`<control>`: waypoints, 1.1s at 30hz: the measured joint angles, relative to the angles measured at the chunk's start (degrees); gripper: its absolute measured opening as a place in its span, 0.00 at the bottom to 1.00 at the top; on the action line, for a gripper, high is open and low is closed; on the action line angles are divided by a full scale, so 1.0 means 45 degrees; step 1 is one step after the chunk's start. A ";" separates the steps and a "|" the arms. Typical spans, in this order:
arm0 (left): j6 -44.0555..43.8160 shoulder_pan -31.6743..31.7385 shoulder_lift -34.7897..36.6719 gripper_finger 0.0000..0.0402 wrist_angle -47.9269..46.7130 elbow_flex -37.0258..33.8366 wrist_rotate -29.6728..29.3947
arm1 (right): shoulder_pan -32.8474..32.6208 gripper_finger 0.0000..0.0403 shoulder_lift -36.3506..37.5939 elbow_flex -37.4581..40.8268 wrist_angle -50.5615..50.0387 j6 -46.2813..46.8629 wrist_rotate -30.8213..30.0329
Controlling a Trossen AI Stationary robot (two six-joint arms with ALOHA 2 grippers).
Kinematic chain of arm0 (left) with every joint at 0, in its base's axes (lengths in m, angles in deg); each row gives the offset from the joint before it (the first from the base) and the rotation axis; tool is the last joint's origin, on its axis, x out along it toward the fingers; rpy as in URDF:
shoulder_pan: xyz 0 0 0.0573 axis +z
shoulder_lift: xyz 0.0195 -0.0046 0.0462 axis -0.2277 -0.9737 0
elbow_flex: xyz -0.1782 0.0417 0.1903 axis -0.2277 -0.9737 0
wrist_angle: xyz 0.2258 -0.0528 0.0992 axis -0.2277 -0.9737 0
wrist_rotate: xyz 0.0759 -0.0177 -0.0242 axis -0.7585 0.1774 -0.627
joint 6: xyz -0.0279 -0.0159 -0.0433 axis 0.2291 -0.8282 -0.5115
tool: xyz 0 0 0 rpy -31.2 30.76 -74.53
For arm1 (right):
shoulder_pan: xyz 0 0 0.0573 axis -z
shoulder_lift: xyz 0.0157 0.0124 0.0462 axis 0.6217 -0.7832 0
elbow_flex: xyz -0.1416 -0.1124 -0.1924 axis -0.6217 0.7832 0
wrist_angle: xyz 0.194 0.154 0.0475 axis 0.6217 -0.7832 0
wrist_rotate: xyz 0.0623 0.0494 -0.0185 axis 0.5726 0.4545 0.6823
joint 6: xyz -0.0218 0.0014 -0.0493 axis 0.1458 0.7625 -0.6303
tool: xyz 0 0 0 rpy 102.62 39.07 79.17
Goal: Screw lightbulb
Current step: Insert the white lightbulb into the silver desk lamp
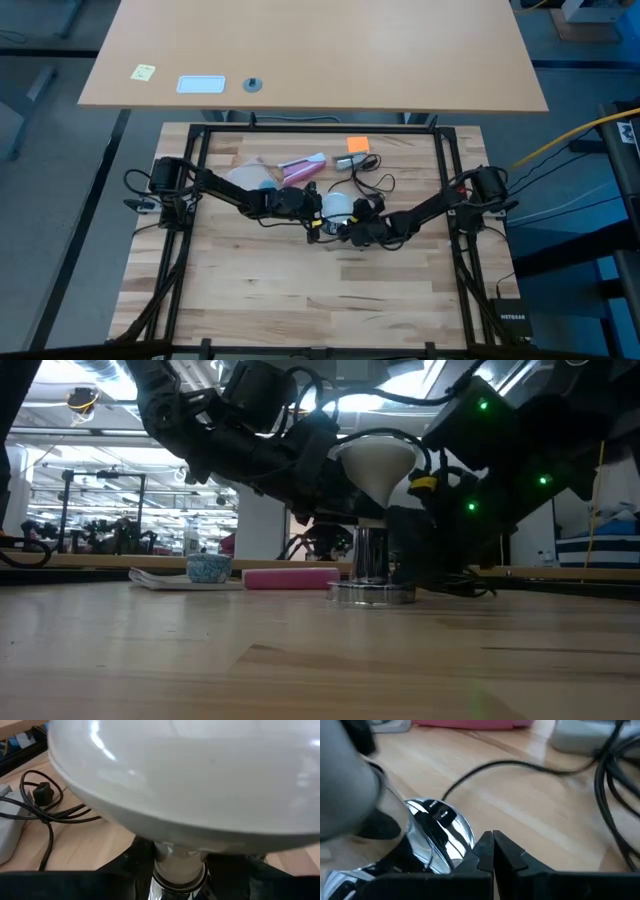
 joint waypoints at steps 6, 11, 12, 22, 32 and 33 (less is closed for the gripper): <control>-0.0089 0.0002 0.0005 0.37 -0.0057 -0.0022 -0.0002 | -0.0124 0.00 0.1030 0.0015 -0.0680 -0.1167 0.0575; -0.0072 0.0019 0.0005 0.37 -0.0073 -0.0019 0.0120 | -0.0712 0.00 0.2038 0.0015 -0.0895 -0.1278 0.1604; -0.0078 0.0019 0.0003 0.37 -0.0028 -0.0001 0.0142 | -0.0899 0.00 0.2201 0.0008 -0.0887 -0.1316 0.1762; 0.0043 0.0019 -0.0012 0.37 0.0183 -0.0010 0.0123 | -0.2802 0.00 0.2683 -0.0024 -0.0815 -0.0889 0.2514; -0.0194 0.0019 -0.0034 0.37 0.0408 -0.0024 0.0094 | -0.3060 0.00 0.1141 -0.0015 -0.0810 0.0500 0.2409; -0.0192 0.0019 -0.0034 0.37 0.0403 -0.0024 0.0092 | -0.3060 0.00 0.1041 -0.0019 -0.0806 0.0541 0.2342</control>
